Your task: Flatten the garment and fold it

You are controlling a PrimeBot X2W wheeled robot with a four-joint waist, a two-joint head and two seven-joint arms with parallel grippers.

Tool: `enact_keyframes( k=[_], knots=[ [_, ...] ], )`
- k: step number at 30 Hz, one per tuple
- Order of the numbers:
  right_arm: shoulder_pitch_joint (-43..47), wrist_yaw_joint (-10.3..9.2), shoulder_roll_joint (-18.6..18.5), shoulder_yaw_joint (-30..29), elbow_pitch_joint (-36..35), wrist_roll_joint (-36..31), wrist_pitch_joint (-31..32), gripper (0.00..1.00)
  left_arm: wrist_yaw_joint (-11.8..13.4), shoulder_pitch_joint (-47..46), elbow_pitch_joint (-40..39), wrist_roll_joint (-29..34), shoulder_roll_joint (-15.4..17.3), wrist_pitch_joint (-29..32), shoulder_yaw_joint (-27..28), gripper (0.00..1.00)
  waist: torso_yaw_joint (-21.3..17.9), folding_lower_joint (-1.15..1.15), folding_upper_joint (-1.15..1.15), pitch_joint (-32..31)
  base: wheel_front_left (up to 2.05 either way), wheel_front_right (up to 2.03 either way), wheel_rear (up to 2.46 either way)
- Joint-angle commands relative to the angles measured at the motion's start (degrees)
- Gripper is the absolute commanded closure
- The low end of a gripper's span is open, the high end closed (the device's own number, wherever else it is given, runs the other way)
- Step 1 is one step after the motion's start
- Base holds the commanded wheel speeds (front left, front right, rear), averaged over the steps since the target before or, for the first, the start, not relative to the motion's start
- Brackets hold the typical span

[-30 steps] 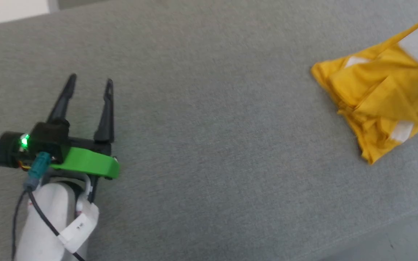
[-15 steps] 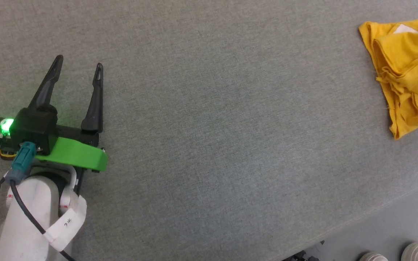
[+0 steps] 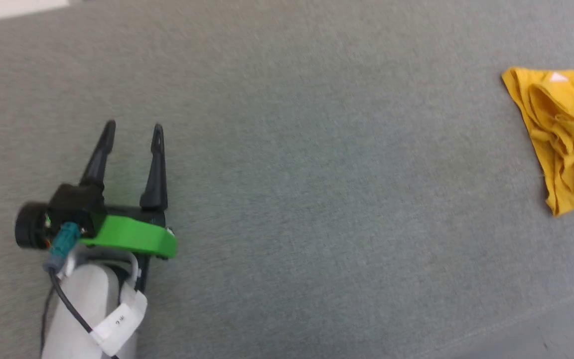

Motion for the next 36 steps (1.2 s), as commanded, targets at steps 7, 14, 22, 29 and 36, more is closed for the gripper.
enact_keyframes(
  k=[7,14,22,29,36],
  knots=[
    [9.80,-0.09,3.90,13.82,-7.35,14.63,-3.42,0.00,0.55,3.42,5.51,-2.88,-2.69,-2.35,-0.26,0.00,11.25,0.00,0.00,-14.01,0.00,0.00,0.00],
    [23.17,-0.09,5.96,21.60,-22.62,25.38,-2.78,0.00,0.52,5.14,9.31,-4.32,-4.26,-3.28,-0.99,0.00,16.83,0.00,0.00,-18.66,0.00,0.00,0.00],
    [37.14,-0.09,10.59,22.99,-36.26,27.41,0.05,0.00,0.27,6.99,10.78,-4.94,-5.40,-3.55,-1.39,0.00,20.80,0.00,0.00,-21.37,0.00,0.00,0.00],
    [44.21,-0.09,12.63,24.08,-39.24,26.41,0.04,0.00,0.00,8.97,9.89,-4.60,-6.00,-3.57,-1.18,0.00,22.24,0.00,0.00,-22.88,0.00,0.00,0.00],
    [48.29,-0.09,13.74,24.68,-39.83,26.07,0.27,0.00,-0.04,11.58,9.71,-4.94,-6.41,-3.57,-1.18,0.00,22.96,0.00,0.00,-23.94,0.00,0.00,0.00]
  ],
)
